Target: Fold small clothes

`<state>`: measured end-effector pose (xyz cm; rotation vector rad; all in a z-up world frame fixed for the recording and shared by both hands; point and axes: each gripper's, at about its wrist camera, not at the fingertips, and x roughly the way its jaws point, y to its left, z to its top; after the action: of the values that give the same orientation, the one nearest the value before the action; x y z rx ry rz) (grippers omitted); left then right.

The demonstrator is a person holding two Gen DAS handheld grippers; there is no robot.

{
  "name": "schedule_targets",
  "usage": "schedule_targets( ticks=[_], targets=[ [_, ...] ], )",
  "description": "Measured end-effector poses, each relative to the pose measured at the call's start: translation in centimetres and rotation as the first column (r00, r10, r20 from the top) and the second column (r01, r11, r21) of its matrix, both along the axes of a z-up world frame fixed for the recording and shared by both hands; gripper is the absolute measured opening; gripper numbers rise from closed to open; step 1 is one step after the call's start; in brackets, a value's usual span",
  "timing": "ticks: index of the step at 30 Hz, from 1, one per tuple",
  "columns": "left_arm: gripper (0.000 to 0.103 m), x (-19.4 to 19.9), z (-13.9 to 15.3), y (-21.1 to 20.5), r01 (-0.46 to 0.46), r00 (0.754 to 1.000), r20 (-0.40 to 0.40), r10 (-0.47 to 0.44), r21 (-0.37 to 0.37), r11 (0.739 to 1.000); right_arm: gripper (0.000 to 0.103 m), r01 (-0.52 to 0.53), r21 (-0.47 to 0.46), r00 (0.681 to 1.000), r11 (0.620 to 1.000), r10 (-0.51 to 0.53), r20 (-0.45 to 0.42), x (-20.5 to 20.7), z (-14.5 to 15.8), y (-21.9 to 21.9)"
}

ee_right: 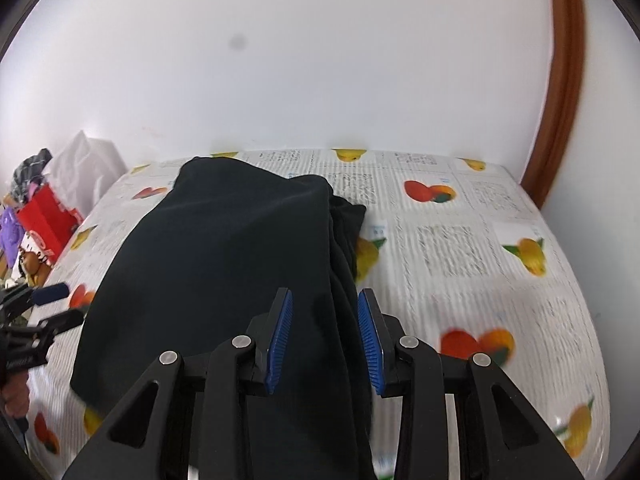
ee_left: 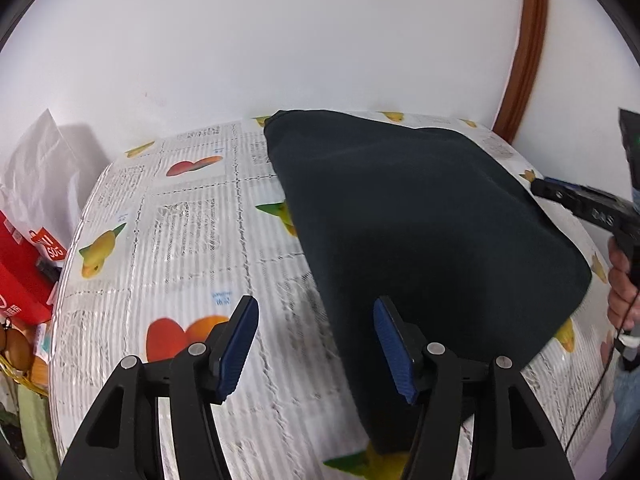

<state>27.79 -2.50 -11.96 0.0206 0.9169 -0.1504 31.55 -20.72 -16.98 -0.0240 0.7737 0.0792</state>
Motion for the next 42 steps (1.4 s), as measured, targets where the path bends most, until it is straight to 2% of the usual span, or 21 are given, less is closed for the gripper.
schedule_targets(
  ticks=[3, 8, 9, 10, 11, 14, 18, 21, 26, 30, 36, 39, 41, 42],
  targets=[
    [0.062, 1.0, -0.3, 0.3, 0.012, 1.0, 0.003, -0.012, -0.005, 1.0, 0.033, 0.0, -0.005, 1.0, 1.0, 0.0, -0.017, 3.1, -0.4, 0.7],
    [0.063, 3.0, -0.3, 0.1, 0.038, 0.999, 0.016, -0.038, -0.003, 0.999, 0.023, 0.037, 0.024, 0.994, 0.999, -0.035, -0.103, 8.2, -1.9, 0.8],
    [0.063, 3.3, -0.3, 0.0, 0.042, 0.999, 0.016, -0.041, -0.003, 0.999, 0.02, 0.044, 0.028, 0.993, 0.999, -0.041, -0.111, 8.7, -2.0, 0.6],
    [0.063, 3.6, -0.3, -0.1, 0.044, 0.999, 0.018, -0.044, -0.001, 0.999, 0.008, 0.047, 0.036, 0.991, 0.998, -0.042, -0.124, 9.5, -2.2, 0.6],
    [0.064, 4.0, -0.4, -0.1, 0.046, 0.999, 0.02, -0.046, -0.002, 0.999, 0.002, 0.043, 0.031, 0.99, 0.999, -0.039, -0.133, 9.9, -2.3, 0.7],
    [0.067, 4.8, -0.4, 0.0, 0.055, 0.998, 0.021, -0.055, -0.008, 0.998, 0.002, 0.023, -0.005, 0.993, 1.0, -0.024, -0.117, 10.1, -2.6, 0.8],
    [0.068, 5.3, -0.6, 0.1, 0.067, 0.998, 0.02, -0.067, -0.015, 0.998, 0.002, 0.04, 0.014, 0.989, 0.999, -0.038, -0.141, 9.9, -3.2, -0.1],
    [0.068, 5.5, -0.5, 0.1, 0.073, 0.997, 0.029, -0.073, -0.007, 0.997, 0.004, 0.049, -0.031, 0.991, 0.998, -0.052, -0.12, 10.1, -2.8, 0.2],
    [0.068, 5.6, -0.6, 0.5, 0.066, 0.998, 0.024, -0.065, -0.031, 0.997, 0.006, 0.031, 0.008, 0.992, 0.999, -0.03, -0.122, 12.1, -2.2, 0.8],
    [0.068, 5.3, -0.5, 0.5, 0.058, 0.998, 0.023, -0.057, -0.032, 0.998, 0.006, 0.052, -0.065, 0.985, 0.996, -0.062, -0.163, 12.5, -3.3, 1.2],
    [0.067, 3.0, 0.5, 0.4, 0.036, 0.999, 0.018, -0.036, -0.042, 0.998, 0.009, 0.09, -0.068, 0.988, 0.994, -0.097, -0.118, 6.8, -1.3, -0.1],
    [0.067, 0.7, 1.8, 0.1, 0.019, 0.999, 0.03, -0.018, -0.052, 0.998, 0.02, 0.109, -0.089, 0.99, 0.99, -0.116, -0.08, 2.7, 0.1, -0.2],
    [0.07, -1.3, 3.1, -0.3, 0.001, 0.999, 0.049, 0.001, -0.051, 0.999, 0.039, 0.115, -0.101, 0.991, 0.988, -0.12, -0.052, -0.4, 1.3, 0.1],
    [0.075, -2.2, 3.6, -0.5, -0.006, 0.998, 0.057, 0.009, -0.05, 0.999, 0.044, 0.114, -0.1, 0.992, 0.988, -0.118, -0.034, -2.3, 2.0, 0.3]
  ],
)
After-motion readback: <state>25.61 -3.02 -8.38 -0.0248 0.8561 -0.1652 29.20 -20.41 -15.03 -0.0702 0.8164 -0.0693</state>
